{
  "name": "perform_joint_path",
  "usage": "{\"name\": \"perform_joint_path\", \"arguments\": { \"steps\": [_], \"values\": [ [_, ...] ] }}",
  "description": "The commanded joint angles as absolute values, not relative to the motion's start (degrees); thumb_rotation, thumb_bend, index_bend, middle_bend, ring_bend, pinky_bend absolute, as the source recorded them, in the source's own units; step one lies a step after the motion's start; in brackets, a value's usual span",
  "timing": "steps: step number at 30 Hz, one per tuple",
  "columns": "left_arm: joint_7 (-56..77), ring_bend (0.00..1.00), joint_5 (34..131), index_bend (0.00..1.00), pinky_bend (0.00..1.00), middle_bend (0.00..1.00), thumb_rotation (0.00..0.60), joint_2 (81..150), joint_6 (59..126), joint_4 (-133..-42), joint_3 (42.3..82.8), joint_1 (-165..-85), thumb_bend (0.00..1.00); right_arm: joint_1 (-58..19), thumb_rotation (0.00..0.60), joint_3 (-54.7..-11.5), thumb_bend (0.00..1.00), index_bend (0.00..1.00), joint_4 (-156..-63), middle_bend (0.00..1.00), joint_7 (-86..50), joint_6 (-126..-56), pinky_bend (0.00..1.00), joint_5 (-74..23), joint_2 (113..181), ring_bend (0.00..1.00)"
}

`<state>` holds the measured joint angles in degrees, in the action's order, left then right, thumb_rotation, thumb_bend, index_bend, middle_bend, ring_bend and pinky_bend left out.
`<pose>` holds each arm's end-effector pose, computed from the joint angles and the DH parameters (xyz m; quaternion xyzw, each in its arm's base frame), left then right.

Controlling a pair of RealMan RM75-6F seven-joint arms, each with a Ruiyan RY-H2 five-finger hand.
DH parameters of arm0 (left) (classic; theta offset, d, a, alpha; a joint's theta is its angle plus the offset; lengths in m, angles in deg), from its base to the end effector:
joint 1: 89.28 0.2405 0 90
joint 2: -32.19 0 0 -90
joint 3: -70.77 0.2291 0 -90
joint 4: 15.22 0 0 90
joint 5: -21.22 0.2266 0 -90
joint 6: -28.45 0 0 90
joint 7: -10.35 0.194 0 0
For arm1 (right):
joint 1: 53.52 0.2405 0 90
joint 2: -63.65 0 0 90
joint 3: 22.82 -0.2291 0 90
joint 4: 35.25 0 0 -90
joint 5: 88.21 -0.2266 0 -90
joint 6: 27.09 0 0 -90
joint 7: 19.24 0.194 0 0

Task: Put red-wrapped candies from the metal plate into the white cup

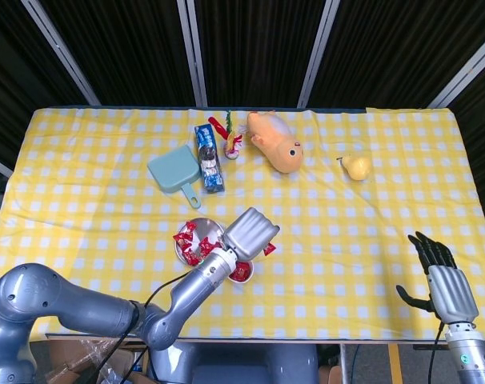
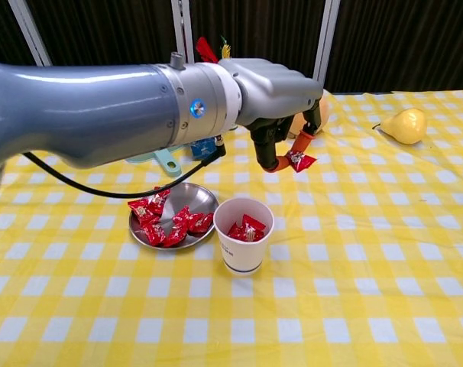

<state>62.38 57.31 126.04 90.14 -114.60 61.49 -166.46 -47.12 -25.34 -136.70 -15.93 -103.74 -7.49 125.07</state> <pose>0.0851 0.3182 -0.0960 -0.8578 -0.1760 -0.3387 0.3443 -0.2822 -0.2310 0.1071 0.5703 -0.4933 0.3838 0.5331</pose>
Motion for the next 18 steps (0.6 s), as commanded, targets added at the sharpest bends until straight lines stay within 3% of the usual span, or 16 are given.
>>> {"name": "perform_joint_path", "arguments": {
  "steps": [1,8,18],
  "values": [
    [62.8,0.96,59.7,0.54,1.00,0.95,0.600,122.5,92.6,-121.3,63.3,-164.2,0.44,-47.2,0.600,-25.2,0.34,0.00,-136.8,0.00,-16.3,-103.9,0.00,-7.2,125.2,0.00],
    [64.6,0.96,57.7,0.53,1.00,0.94,0.600,120.0,93.6,-126.6,65.3,-163.0,0.43,-47.3,0.600,-25.2,0.34,0.00,-136.6,0.00,-15.8,-104.3,0.00,-6.8,125.5,0.00],
    [66.1,0.96,55.1,0.53,1.00,0.94,0.600,123.7,93.7,-124.1,66.3,-162.9,0.42,-47.3,0.600,-25.3,0.34,0.00,-136.3,0.00,-15.6,-104.7,0.00,-6.2,125.5,0.00]
  ]
}}
